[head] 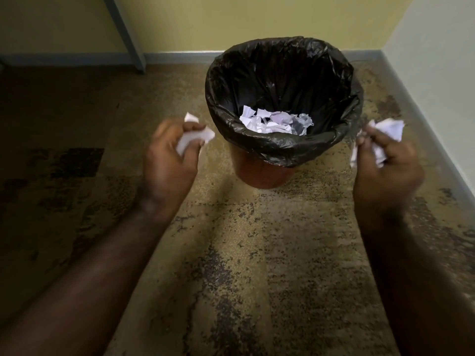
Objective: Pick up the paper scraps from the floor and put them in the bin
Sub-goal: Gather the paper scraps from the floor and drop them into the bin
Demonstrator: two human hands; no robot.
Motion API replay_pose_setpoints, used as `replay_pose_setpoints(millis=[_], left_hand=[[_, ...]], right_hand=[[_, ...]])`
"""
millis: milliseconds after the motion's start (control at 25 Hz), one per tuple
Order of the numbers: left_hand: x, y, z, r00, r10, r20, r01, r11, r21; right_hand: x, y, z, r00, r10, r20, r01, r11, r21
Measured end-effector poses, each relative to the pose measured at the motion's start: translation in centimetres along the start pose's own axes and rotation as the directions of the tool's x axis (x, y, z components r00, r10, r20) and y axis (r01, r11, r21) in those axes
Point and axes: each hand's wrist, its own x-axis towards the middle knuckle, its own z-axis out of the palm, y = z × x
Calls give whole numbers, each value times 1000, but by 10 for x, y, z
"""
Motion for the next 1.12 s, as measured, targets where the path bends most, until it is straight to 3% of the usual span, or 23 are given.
replay_pose_setpoints(millis=[120, 240, 360, 440, 560, 680, 760, 960, 1120], left_hand=[[43, 41, -4, 993, 113, -40, -114, 993, -25], [83, 68, 20, 990, 138, 10, -138, 990, 2], [105, 81, 57, 988, 73, 137, -80, 996, 45], [111, 85, 74, 972, 39, 232, -78, 983, 164], [122, 86, 85, 908, -104, 406, 14, 976, 219], [129, 80, 87, 791, -211, 574, 109, 972, 208], [130, 79, 85, 754, -220, 618, 147, 975, 168], [129, 79, 81, 755, -217, 619, 257, 966, 25], [133, 75, 78, 850, -171, 498, 222, 974, -46]], right_hand=[[37, -48, 4, 991, -130, -8, 131, 988, 84], [70, -96, 23, 947, -165, 276, 169, 986, 6], [94, -105, 66, 799, -43, 600, 248, 932, -263], [104, -100, 96, 695, 31, 718, 347, 860, -374], [107, -92, 114, 651, 116, 751, 391, 796, -462], [98, -83, 114, 668, 114, 735, 325, 844, -426], [93, -78, 114, 671, 77, 738, 313, 872, -376], [92, -68, 105, 660, 29, 751, 245, 936, -252], [92, -68, 94, 682, -10, 731, 250, 943, -220]])
